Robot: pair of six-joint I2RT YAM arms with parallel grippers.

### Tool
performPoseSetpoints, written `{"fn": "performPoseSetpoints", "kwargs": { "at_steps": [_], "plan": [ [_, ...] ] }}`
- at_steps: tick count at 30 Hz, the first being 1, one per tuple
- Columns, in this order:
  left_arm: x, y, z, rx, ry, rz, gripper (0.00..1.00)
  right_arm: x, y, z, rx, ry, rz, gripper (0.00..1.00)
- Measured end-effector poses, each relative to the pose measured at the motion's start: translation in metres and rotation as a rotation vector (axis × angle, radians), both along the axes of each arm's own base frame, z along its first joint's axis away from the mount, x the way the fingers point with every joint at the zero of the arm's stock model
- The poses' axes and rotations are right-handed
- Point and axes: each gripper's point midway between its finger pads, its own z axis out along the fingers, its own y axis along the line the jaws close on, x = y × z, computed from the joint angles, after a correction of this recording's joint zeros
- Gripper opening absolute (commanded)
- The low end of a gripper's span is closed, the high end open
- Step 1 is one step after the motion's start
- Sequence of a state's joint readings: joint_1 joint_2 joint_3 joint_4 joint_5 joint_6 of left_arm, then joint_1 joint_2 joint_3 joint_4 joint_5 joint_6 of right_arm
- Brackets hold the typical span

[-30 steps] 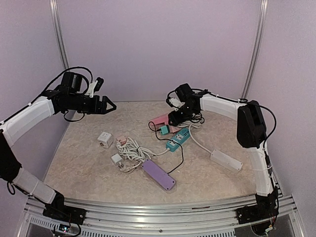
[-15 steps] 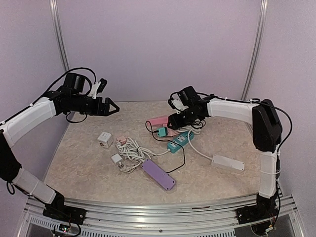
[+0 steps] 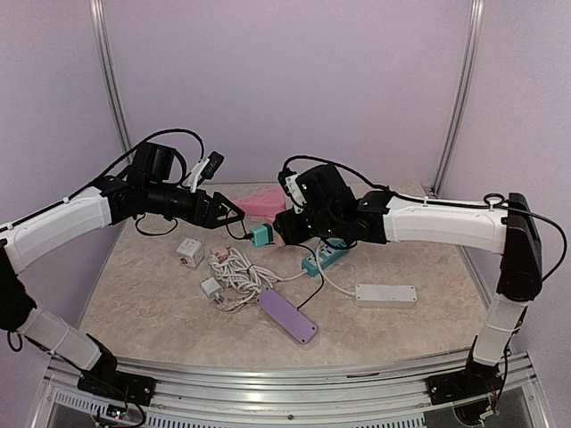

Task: Pull the plug off the socket
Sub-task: Pick up the socket from the center of the board, then remove the plug from the socket.

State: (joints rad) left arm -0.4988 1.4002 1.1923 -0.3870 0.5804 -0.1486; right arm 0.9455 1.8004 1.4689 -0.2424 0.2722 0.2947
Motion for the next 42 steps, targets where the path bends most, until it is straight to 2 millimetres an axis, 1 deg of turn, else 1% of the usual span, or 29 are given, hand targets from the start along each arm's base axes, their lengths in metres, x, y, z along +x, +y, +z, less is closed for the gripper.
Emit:
{"fn": "performPoseSetpoints", "kwargs": {
  "at_steps": [2,4,9,11,13,16,17,19,21,24,26,29,32,36,42],
  "plan": [
    [0.002,-0.001,0.001,-0.009,0.002,0.007,0.85,-0.007,0.005,0.000,-0.004,-0.008,-0.001,0.01],
    [0.003,-0.001,-0.002,-0.010,0.002,0.015,0.83,-0.010,0.007,0.001,-0.006,-0.018,-0.010,0.01],
    [-0.001,-0.008,-0.007,0.037,-0.041,0.030,0.82,-0.007,0.003,0.003,-0.016,-0.038,-0.046,0.02],
    [-0.006,-0.006,-0.007,0.045,-0.066,0.039,0.80,-0.005,0.001,0.004,-0.020,-0.045,-0.057,0.02],
    [-0.011,-0.001,-0.002,0.039,-0.095,0.049,0.78,-0.004,0.000,0.005,-0.021,-0.049,-0.063,0.02],
    [-0.018,0.002,0.014,0.010,-0.152,0.043,0.74,-0.004,0.001,0.007,-0.020,-0.053,-0.066,0.02],
    [-0.020,0.000,0.019,0.001,-0.168,0.035,0.72,-0.005,0.001,0.007,-0.019,-0.053,-0.064,0.02],
    [-0.022,-0.006,0.022,-0.005,-0.174,0.012,0.66,-0.007,0.003,0.007,-0.018,-0.053,-0.058,0.02],
    [-0.021,-0.014,0.018,-0.003,-0.161,-0.014,0.64,-0.009,0.006,0.007,-0.018,-0.053,-0.052,0.02],
    [-0.014,-0.025,0.000,0.022,-0.116,-0.036,0.63,-0.012,0.010,0.009,-0.015,-0.053,-0.040,0.02],
    [-0.012,-0.026,-0.017,0.051,-0.072,-0.038,0.63,-0.015,0.014,0.012,-0.011,-0.057,-0.030,0.02],
    [-0.010,-0.025,-0.033,0.089,-0.030,-0.031,0.62,-0.020,0.019,0.015,-0.011,-0.060,-0.013,0.02],
    [-0.007,-0.024,-0.036,0.108,-0.021,-0.018,0.60,-0.024,0.025,0.015,-0.018,-0.062,0.002,0.01],
    [-0.001,-0.023,-0.039,0.140,-0.017,0.004,0.61,-0.027,0.032,0.012,-0.033,-0.063,0.019,0.02],
    [0.003,-0.017,-0.051,0.195,-0.005,0.042,0.59,-0.029,0.034,0.010,-0.052,-0.062,0.029,0.02]
  ]
}}
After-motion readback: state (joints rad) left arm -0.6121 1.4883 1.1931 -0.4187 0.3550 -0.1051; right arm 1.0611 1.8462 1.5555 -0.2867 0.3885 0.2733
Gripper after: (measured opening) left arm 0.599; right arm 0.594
